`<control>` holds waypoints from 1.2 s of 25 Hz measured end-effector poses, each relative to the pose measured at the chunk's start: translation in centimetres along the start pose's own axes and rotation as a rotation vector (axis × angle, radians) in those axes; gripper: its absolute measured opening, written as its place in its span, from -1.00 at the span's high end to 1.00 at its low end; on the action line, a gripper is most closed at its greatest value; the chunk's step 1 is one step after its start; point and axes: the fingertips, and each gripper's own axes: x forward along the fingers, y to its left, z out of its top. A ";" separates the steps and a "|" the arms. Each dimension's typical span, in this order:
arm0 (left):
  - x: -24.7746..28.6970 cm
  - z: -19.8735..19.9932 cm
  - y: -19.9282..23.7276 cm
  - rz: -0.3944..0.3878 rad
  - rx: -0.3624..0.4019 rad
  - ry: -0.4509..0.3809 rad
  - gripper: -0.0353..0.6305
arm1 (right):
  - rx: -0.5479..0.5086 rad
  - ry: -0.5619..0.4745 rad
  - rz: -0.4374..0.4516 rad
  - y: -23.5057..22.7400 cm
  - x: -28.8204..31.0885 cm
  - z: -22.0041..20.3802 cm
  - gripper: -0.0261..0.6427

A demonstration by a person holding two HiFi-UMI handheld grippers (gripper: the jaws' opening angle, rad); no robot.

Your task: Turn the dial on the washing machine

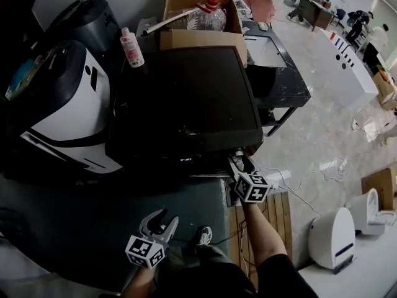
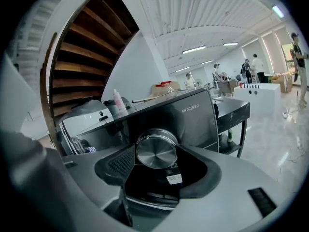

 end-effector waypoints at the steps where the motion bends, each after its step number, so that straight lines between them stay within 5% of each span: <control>1: 0.1 -0.1 0.0 -0.003 0.004 0.000 0.43 | 0.016 -0.001 0.009 0.0 0.0 0.0 0.11; 7: 0.5 -0.2 -0.2 -0.009 -0.002 0.008 0.43 | 0.053 -0.004 0.027 0.0 0.1 0.1 0.11; 20: 1.0 -0.3 -0.7 -0.022 0.001 0.005 0.43 | 0.513 -0.037 0.201 -0.4 0.0 -0.1 0.11; 30: 1.5 -0.1 -0.9 -0.023 0.005 0.008 0.43 | 0.378 -0.025 0.137 -0.9 -0.3 0.0 -0.05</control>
